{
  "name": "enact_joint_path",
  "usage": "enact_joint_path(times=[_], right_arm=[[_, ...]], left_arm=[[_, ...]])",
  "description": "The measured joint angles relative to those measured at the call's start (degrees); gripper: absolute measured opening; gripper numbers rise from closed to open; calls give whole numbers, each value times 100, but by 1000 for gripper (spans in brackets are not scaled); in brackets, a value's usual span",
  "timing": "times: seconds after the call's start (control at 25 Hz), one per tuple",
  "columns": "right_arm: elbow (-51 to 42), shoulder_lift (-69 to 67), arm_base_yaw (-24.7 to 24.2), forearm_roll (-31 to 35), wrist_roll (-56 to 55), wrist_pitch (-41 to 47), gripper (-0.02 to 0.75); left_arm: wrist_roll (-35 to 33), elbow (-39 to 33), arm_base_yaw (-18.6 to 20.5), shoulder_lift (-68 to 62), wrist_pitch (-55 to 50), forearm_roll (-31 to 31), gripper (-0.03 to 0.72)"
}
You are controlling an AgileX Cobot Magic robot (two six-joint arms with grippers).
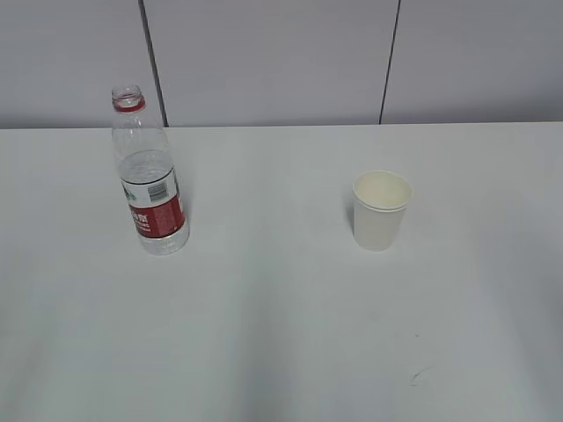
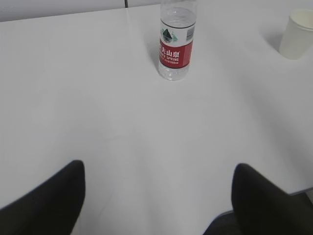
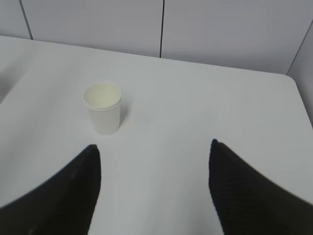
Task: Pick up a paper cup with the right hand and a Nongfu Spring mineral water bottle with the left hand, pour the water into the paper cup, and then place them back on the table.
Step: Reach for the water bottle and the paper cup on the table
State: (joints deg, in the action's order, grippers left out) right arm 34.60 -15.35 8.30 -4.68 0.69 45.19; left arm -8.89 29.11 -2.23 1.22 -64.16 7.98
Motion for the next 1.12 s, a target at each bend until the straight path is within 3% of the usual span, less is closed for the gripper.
enact_joint_path(times=[0.24,0.52,0.8,1.12], right_arm=[[0,-1305,0,0,0,-1685,517],[0,-2456,0,0,0,-3181,517],[0,-3292,0,0,10,-3869,517],[0,-3755,0,0,-4,-4294,517]], left_arm=[[0,64,0,-45,139,0,562],[-180,272,0,-968,2008,206,562],[-2044,211,-1,-2501,3990,1525,562],[-2354,-632,-150,-3888,6383,2451,533]])
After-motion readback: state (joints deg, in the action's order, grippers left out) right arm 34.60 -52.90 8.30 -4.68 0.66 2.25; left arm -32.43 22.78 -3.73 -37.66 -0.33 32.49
